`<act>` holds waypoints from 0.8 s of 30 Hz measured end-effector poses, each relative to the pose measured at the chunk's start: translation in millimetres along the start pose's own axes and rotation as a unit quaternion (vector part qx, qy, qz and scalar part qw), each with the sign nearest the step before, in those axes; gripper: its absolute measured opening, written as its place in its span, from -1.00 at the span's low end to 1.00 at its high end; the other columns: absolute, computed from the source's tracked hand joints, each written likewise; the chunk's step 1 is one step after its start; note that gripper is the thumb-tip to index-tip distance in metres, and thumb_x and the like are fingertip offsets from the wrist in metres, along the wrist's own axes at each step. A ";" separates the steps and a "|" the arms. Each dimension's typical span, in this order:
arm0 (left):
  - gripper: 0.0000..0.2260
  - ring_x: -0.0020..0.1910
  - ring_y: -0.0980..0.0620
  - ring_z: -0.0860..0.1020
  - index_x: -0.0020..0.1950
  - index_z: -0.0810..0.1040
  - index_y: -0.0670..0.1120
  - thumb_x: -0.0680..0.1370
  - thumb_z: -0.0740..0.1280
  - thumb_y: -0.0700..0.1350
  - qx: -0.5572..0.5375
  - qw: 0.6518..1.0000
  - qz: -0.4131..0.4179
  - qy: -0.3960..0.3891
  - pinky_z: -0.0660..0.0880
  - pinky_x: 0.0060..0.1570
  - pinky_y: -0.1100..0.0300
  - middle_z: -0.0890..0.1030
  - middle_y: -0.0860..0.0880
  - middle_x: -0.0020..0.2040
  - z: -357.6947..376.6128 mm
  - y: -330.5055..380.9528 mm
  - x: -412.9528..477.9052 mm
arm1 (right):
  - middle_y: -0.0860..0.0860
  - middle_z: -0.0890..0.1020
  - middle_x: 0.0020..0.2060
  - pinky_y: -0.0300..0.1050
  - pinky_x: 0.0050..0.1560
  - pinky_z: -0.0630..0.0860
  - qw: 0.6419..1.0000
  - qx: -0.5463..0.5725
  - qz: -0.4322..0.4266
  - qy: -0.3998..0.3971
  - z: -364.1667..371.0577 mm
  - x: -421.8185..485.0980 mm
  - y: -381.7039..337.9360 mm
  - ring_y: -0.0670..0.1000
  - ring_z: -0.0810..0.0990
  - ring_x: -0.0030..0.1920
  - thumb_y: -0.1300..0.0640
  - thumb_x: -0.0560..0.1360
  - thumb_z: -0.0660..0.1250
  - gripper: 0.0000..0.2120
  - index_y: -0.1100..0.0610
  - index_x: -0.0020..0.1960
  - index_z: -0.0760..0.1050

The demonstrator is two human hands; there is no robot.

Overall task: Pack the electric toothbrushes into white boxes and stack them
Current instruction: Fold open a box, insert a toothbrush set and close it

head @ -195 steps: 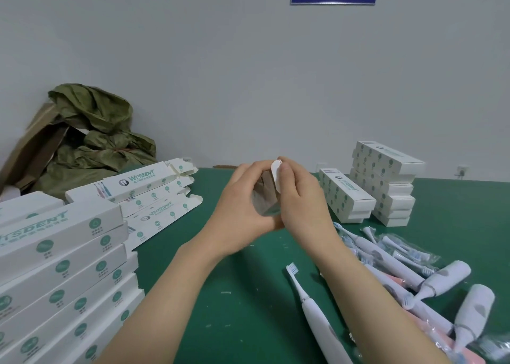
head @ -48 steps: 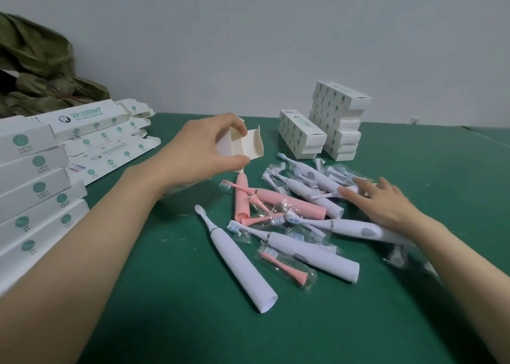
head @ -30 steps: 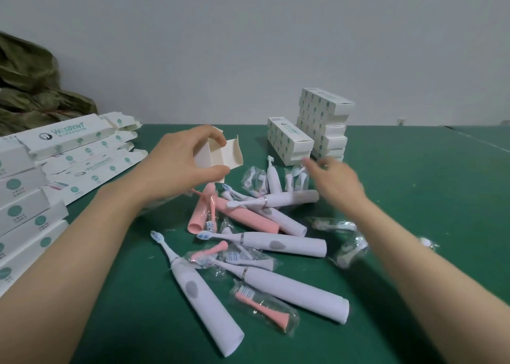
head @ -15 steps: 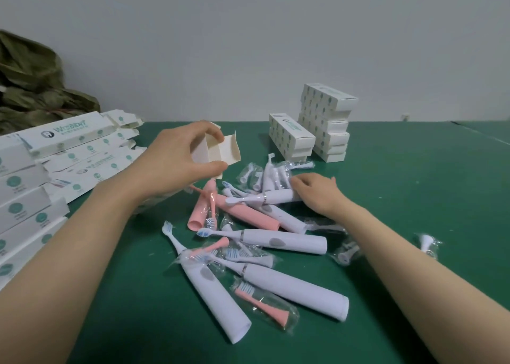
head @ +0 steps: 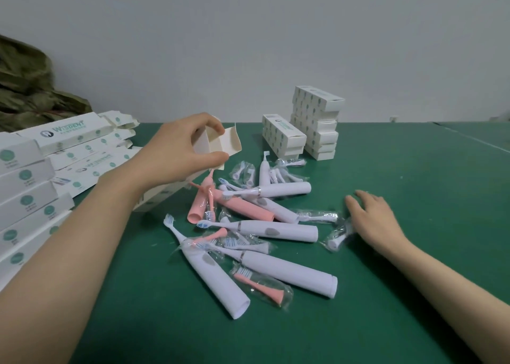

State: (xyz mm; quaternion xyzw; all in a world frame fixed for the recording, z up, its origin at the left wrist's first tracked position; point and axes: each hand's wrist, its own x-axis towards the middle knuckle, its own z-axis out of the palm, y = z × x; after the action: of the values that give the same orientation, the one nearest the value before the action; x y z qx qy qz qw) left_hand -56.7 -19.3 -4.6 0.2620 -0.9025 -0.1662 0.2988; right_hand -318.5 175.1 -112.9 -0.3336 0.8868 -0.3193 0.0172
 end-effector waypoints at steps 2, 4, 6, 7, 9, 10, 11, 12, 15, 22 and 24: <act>-0.73 -0.27 0.11 0.43 0.04 0.46 0.22 0.40 0.44 0.06 -0.003 1.000 0.002 -0.002 0.35 -0.32 0.21 0.57 -0.04 -0.05 0.0 -0.5 -1.2 | 0.28 0.50 0.11 0.01 0.19 0.27 0.999 0.022 -0.041 -0.018 16.9 3.7 -18.2 0.13 0.38 0.10 -0.01 0.60 0.07 -0.72 0.16 0.03 0.45; -0.74 -0.25 0.06 0.45 0.03 0.46 0.22 0.41 0.44 0.05 -0.007 1.000 0.004 0.002 0.35 -0.32 0.19 0.57 -0.06 -0.07 -1.2 -1.7 -1.4 | 0.23 0.47 0.21 -0.03 0.24 0.24 0.998 0.023 -0.059 -0.027 31.6 7.5 -36.5 0.15 0.35 0.23 0.02 0.62 0.09 -0.65 0.25 0.22 0.42; -0.74 -0.22 0.01 0.46 0.04 0.47 0.21 0.41 0.45 0.04 -0.010 1.000 0.003 0.009 0.37 -0.30 0.16 0.57 -0.08 -0.05 -2.5 -2.6 -0.4 | 0.20 0.50 0.12 -0.02 0.17 0.28 0.996 0.031 -0.076 -0.026 43.7 10.8 -53.3 0.17 0.39 0.22 0.02 0.61 0.10 -0.69 0.24 0.14 0.43; -0.74 -0.21 0.01 0.46 0.04 0.47 0.21 0.42 0.45 0.03 -0.009 1.000 0.003 0.008 0.37 -0.30 0.15 0.57 -0.07 -0.06 -2.9 -2.9 -0.2 | 0.19 0.52 0.04 0.00 0.13 0.32 0.996 0.042 -0.072 -0.028 48.0 10.3 -61.7 0.19 0.43 0.15 0.01 0.60 0.11 -0.73 0.21 0.04 0.41; -0.74 -0.23 0.03 0.46 0.04 0.47 0.21 0.42 0.45 0.03 -0.010 1.000 0.002 0.006 0.37 -0.30 0.15 0.57 -0.05 -0.08 -2.7 -3.5 -0.3 | 0.18 0.54 -0.01 0.05 0.10 0.38 0.997 0.050 -0.055 -0.035 56.0 10.3 -75.0 0.19 0.47 0.07 -0.02 0.58 0.14 -0.73 0.21 -0.01 0.38; -0.74 -0.22 0.04 0.46 0.04 0.47 0.21 0.42 0.45 0.03 -0.012 1.000 0.000 0.006 0.38 -0.29 0.16 0.57 -0.03 -0.08 -2.7 -4.0 -0.3 | 0.19 0.54 0.00 0.06 0.11 0.39 0.997 0.044 -0.052 -0.040 59.8 9.9 -79.9 0.19 0.47 0.06 -0.02 0.57 0.15 -0.70 0.24 0.03 0.39; -0.74 -0.22 0.06 0.47 0.04 0.47 0.21 0.41 0.44 0.03 -0.013 1.000 -0.002 0.006 0.38 -0.28 0.16 0.56 -0.01 -0.08 -2.9 -4.4 -0.1 | 0.19 0.54 0.02 0.06 0.13 0.39 0.997 0.035 -0.053 -0.045 63.6 9.0 -85.1 0.18 0.46 0.07 -0.01 0.57 0.16 -0.68 0.26 0.08 0.40; -0.74 -0.23 0.09 0.46 0.04 0.47 0.21 0.41 0.44 0.04 -0.013 1.000 -0.003 0.005 0.38 -0.30 0.18 0.56 0.02 -0.08 -3.2 -4.9 0.3 | 0.20 0.54 0.05 0.07 0.16 0.37 0.997 0.030 -0.056 -0.046 67.2 7.8 -89.7 0.18 0.46 0.08 0.00 0.57 0.15 -0.66 0.28 0.12 0.39; -0.75 -0.29 0.16 0.42 0.03 0.47 0.22 0.41 0.44 0.04 -0.011 1.000 -0.005 0.003 0.33 -0.34 0.23 0.55 0.06 -0.11 -2.9 -5.4 1.1 | 0.22 0.52 0.12 0.08 0.23 0.32 0.996 0.025 -0.065 -0.048 75.3 3.7 -101.5 0.20 0.44 0.15 0.02 0.59 0.11 -0.64 0.30 0.18 0.38; -0.75 -0.35 0.28 0.39 0.02 0.49 0.18 0.40 0.46 0.01 -0.023 0.999 0.001 0.035 0.27 -0.42 0.44 0.47 0.09 -0.26 -3.2 -8.5 0.3 | 0.01 0.54 0.03 -0.20 -0.22 0.35 0.953 0.291 0.077 0.039 32.6 28.7 -75.2 -0.04 0.49 -0.12 0.35 0.50 0.13 -0.71 0.13 0.14 0.48; -0.72 -0.37 0.32 0.38 0.03 0.50 0.16 0.38 0.48 -0.02 -0.029 0.999 0.003 0.043 0.26 -0.43 0.46 0.45 0.13 -0.29 -0.8 -7.4 -0.6 | 0.02 0.59 0.05 -0.24 -0.18 0.37 0.967 0.255 0.018 0.023 23.4 35.2 -72.9 -0.03 0.51 -0.05 0.41 0.46 0.18 -0.71 0.11 0.05 0.51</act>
State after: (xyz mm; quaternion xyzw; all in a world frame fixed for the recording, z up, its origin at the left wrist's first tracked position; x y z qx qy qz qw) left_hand -53.0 -25.1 -7.6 0.2570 -0.8844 -0.1800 0.3454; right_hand -297.8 99.1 -83.0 -0.2950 0.7821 -0.5420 0.0865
